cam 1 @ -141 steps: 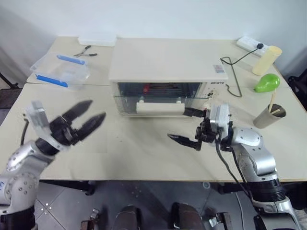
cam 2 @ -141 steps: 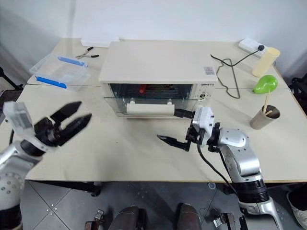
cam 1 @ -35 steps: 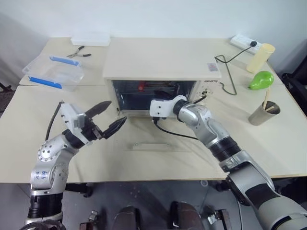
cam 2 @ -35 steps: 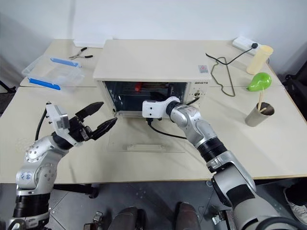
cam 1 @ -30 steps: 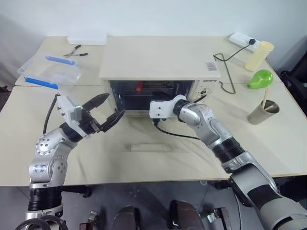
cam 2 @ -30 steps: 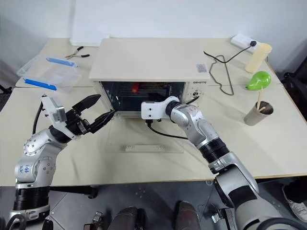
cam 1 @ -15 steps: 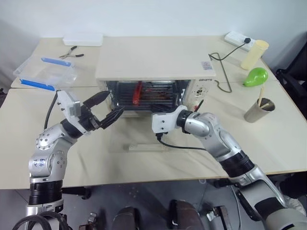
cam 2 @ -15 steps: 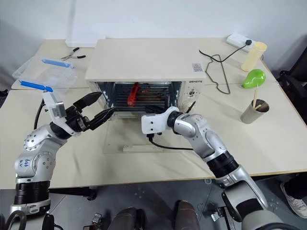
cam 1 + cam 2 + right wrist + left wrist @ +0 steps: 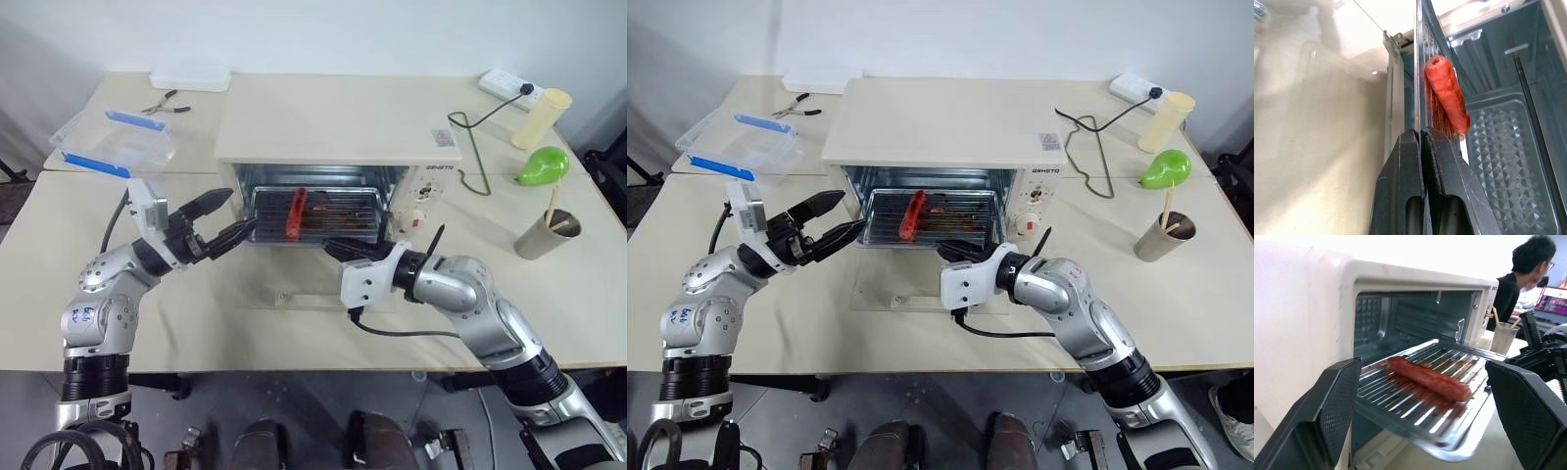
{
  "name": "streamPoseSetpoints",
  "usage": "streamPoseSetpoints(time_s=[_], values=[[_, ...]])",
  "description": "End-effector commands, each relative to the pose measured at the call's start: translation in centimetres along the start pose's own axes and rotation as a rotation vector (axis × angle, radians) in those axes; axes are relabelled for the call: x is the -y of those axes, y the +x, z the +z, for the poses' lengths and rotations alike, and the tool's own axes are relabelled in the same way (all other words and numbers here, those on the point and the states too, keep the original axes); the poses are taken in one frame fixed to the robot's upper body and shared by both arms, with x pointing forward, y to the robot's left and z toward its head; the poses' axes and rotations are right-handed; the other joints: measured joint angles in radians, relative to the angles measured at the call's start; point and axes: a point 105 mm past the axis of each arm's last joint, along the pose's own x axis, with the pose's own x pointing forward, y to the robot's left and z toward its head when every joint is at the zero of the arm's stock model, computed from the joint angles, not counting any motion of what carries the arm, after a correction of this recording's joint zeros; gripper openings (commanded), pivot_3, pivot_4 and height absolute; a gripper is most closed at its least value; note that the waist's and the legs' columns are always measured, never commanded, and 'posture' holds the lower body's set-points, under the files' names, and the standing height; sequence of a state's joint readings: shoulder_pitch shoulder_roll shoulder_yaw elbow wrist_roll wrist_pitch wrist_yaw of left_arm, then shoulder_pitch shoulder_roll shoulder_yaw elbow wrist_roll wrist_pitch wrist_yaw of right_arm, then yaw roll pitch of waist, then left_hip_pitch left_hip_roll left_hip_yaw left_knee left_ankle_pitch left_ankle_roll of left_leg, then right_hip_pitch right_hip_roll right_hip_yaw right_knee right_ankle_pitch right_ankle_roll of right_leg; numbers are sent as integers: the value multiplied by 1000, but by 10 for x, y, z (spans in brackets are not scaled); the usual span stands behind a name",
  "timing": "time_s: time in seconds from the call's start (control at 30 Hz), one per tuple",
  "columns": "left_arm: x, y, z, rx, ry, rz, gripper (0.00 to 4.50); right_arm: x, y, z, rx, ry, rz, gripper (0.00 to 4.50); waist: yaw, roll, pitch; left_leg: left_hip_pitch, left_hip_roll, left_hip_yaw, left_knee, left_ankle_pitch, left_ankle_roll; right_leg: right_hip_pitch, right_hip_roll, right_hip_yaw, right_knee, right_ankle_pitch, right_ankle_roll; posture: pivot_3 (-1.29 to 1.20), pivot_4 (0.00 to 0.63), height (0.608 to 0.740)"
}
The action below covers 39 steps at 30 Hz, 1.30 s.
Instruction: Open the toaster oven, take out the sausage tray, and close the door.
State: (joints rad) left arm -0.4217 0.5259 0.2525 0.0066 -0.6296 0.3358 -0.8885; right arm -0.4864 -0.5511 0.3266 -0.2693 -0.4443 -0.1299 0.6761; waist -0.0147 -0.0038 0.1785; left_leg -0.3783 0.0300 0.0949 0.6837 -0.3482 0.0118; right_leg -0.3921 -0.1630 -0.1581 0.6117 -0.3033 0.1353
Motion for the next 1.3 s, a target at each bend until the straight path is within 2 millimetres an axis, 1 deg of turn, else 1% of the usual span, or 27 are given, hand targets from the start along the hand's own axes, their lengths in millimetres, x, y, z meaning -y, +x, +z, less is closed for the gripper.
streamPoseSetpoints(time_s=[0.03,0.1,0.27,0.5,0.67,0.77,0.87,0.93,0.97,1.03,1.13,1.23,1.3], values=[[3,-4,8,-10,5,-35,4275,13,-17,12,37,-59,-53,88,6,0,0,0,0,0,0,0,0,0,0,0,0,0,0,0,150,740],[3,-6,5,-29,-11,-45,4275,9,-23,12,29,-71,-54,88,13,0,0,0,0,0,0,0,0,0,0,0,0,0,0,0,150,740],[5,0,1,-39,-30,-66,4275,4,-31,12,21,-73,-49,88,15,0,0,0,0,0,1,0,0,1,0,0,0,0,0,0,150,740],[5,9,0,-27,-30,-82,4275,5,-31,12,15,-73,-55,88,12,0,0,1,0,1,1,1,0,1,0,1,1,0,0,0,150,740],[5,2,-1,-37,-60,-65,4275,-2,-40,11,12,-82,-27,88,14,0,0,0,0,1,1,1,0,1,0,0,1,0,0,0,150,740],[3,-8,0,-41,-146,-35,4275,-7,-48,11,22,-88,-3,88,13,0,0,0,0,0,1,1,0,1,0,0,0,0,0,0,150,740],[2,-20,-1,-83,-274,12,4275,-7,-53,15,50,-98,-1,88,12,-1,1,1,1,0,1,1,0,1,0,1,1,0,0,0,150,740],[4,-25,-1,-113,-367,35,4275,-7,-54,17,64,-107,0,88,12,-1,1,1,1,0,1,1,0,1,0,1,1,0,0,0,150,740],[10,-26,-1,-140,-434,28,4275,-5,-54,18,75,-113,-6,88,12,-1,1,1,1,0,2,1,0,1,0,1,1,0,0,0,150,740],[19,-27,-2,-187,-528,22,4275,-4,-54,20,91,-119,-13,88,11,-1,1,2,1,0,2,1,0,1,0,2,1,0,0,0,150,740],[31,-24,0,-214,-626,-6,4275,-5,-52,23,105,-123,-7,88,14,-1,1,2,1,-1,2,1,0,2,0,2,1,0,0,0,150,740],[36,-20,-1,-234,-711,-4,4275,-5,-50,25,117,-123,-1,88,14,-1,1,2,1,-1,2,1,0,3,-1,2,1,0,0,0,150,740],[36,-19,-7,-271,-750,18,4275,-5,-48,25,122,-127,2,88,12,-1,1,2,1,-1,2,1,0,3,-1,2,2,0,0,0,150,740]])
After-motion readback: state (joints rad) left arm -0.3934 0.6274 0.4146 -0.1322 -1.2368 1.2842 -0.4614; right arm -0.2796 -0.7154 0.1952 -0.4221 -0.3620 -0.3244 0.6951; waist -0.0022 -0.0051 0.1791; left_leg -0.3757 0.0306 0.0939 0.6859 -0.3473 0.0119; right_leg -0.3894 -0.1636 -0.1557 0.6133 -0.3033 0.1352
